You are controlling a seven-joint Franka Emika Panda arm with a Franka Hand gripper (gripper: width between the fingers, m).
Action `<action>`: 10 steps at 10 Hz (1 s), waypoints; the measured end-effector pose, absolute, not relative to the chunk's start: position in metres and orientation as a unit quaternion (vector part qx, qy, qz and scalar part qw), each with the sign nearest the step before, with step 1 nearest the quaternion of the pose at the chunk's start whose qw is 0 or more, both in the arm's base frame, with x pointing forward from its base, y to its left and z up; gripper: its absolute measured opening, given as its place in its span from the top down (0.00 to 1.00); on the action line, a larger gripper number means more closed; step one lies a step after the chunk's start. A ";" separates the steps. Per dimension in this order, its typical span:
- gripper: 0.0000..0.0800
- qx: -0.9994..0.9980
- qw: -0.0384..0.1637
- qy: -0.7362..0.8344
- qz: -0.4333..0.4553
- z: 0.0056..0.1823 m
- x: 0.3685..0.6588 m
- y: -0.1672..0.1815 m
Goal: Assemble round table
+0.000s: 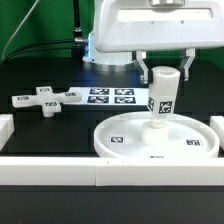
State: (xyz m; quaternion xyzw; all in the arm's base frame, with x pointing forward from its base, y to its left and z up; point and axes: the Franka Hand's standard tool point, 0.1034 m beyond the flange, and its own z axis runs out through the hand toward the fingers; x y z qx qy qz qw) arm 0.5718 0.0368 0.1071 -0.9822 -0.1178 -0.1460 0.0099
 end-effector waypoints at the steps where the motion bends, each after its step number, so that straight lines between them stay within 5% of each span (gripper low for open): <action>1: 0.49 -0.982 0.010 -0.118 -0.146 0.107 0.571 0.036; 10: 0.49 -0.980 0.006 -0.119 -0.158 0.091 0.570 0.035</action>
Offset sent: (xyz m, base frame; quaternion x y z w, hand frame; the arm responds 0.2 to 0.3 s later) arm -0.0068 -0.0018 -0.0105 0.0010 0.0106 -0.0010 0.9999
